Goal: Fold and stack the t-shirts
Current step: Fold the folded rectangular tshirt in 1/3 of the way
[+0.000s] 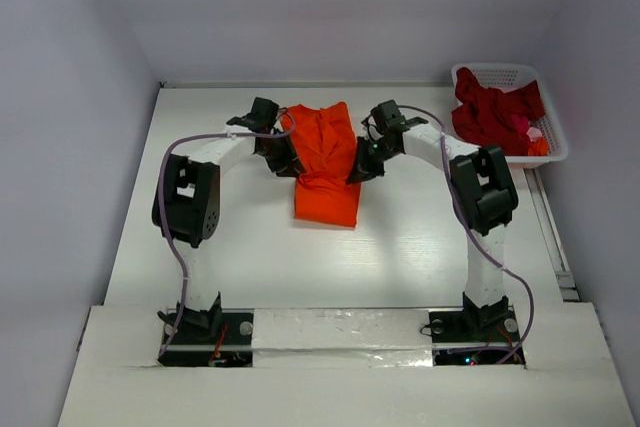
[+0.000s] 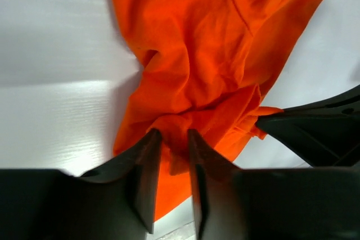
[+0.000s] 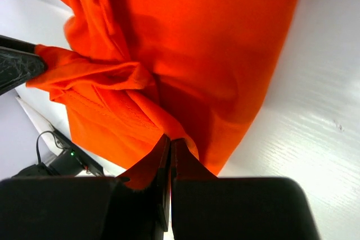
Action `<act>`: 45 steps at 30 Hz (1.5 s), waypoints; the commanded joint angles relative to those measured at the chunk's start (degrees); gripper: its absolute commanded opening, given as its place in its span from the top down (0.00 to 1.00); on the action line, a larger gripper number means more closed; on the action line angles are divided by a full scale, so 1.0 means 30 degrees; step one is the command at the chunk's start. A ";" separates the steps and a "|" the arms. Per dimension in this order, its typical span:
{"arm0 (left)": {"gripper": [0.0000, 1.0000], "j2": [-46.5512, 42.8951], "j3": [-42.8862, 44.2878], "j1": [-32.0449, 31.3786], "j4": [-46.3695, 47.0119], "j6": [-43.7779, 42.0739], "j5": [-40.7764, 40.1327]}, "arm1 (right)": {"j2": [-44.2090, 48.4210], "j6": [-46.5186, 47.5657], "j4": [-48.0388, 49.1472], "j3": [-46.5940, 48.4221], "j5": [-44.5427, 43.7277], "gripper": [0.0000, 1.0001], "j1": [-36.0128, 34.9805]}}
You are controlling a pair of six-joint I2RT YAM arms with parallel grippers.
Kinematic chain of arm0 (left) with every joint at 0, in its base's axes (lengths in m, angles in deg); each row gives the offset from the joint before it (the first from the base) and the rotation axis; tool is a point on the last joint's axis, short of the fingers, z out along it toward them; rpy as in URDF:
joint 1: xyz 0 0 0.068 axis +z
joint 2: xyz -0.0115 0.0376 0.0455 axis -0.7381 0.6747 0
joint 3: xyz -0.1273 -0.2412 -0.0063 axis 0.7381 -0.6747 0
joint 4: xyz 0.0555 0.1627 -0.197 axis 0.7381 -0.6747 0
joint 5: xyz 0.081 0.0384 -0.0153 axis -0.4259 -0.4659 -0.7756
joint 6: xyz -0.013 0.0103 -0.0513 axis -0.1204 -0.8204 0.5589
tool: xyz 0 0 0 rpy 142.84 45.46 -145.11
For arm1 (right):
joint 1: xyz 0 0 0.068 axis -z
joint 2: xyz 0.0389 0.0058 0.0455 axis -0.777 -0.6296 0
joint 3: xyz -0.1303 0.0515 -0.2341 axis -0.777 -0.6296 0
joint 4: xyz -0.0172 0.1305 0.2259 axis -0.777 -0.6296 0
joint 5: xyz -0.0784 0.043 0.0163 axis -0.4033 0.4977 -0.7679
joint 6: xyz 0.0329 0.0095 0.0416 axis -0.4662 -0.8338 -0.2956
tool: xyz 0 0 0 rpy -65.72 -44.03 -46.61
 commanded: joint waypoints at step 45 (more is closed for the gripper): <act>0.35 -0.1195 0.1095 0.4283 0.7814 0.1401 0.0901 | -0.4401 -0.1131 -0.0194 1.2300 0.2981 0.19 0.3418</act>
